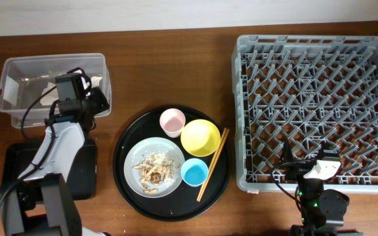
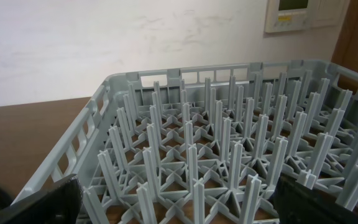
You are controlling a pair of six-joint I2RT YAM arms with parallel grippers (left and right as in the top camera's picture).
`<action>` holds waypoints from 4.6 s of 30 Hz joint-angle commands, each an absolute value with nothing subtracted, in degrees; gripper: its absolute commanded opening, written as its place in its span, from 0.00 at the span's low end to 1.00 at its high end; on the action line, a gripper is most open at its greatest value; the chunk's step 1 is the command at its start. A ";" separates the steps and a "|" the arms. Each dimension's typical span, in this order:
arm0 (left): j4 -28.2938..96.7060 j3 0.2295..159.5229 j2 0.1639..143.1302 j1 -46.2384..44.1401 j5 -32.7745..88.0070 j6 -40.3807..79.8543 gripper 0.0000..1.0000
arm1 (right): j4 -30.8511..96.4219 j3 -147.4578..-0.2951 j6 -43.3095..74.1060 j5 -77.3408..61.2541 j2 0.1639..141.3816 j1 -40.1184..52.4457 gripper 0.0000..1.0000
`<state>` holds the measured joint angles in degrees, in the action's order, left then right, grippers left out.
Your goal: Sort waste into correct bins and load items into the dishwasher rack
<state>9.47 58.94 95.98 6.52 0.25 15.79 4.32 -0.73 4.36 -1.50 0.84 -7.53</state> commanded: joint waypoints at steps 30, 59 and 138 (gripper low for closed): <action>50.57 59.09 64.82 11.05 8.08 20.32 0.99 | 4.49 -0.32 4.78 -1.21 0.47 -7.90 0.99; 62.76 63.64 55.13 24.71 2.52 20.32 0.99 | 4.49 -0.32 4.78 -1.21 0.47 -7.90 0.99; 62.92 63.64 55.37 24.71 2.52 20.29 0.99 | 75.35 -88.66 39.44 7.07 109.34 58.19 0.68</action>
